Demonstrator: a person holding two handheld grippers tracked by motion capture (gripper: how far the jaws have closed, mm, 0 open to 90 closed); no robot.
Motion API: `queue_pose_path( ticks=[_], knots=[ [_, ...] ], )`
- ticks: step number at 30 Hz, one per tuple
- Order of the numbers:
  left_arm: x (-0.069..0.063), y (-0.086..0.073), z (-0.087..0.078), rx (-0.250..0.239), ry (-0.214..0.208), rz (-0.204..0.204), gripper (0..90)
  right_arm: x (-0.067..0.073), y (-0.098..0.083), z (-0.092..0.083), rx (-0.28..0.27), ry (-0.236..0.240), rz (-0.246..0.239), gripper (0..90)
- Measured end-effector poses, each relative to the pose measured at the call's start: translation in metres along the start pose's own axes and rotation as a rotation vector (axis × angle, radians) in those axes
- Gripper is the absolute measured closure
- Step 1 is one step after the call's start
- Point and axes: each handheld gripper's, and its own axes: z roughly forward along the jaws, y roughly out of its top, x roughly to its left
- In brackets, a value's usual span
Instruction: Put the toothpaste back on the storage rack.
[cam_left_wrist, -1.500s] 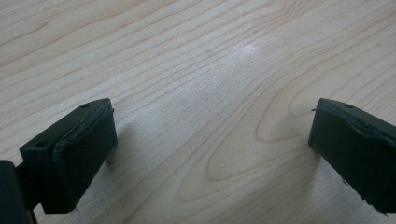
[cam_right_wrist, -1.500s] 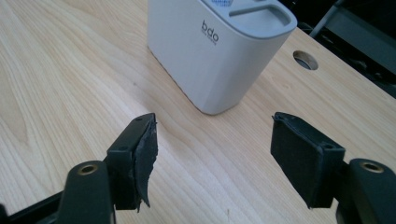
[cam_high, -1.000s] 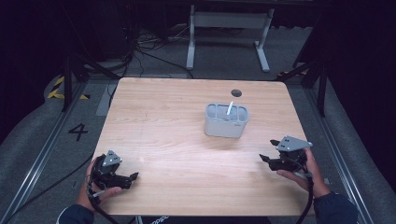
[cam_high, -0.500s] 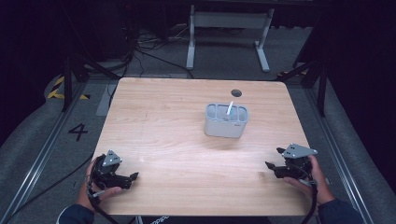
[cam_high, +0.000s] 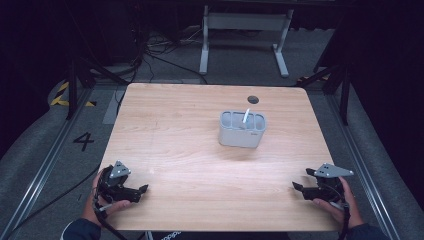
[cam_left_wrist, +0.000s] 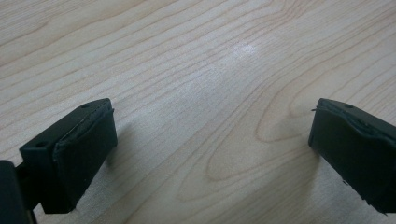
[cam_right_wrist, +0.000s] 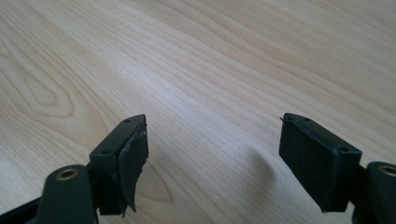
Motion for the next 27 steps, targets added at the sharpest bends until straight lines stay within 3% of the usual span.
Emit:
queue_pose_path(
  ticks=[5, 27],
  knots=[
    [0.0000, 0.0000, 0.0000, 0.000, 0.000, 0.000, 1.5, -0.0068, -0.0113, -0.0007, -0.010, 0.013, 0.079, 20.4],
    [0.0003, -0.0008, -0.0009, -0.002, 0.004, 0.000, 2.3, -0.0088, -0.0113, -0.0001, -0.006, 0.015, 0.082, 18.6]
  ],
)
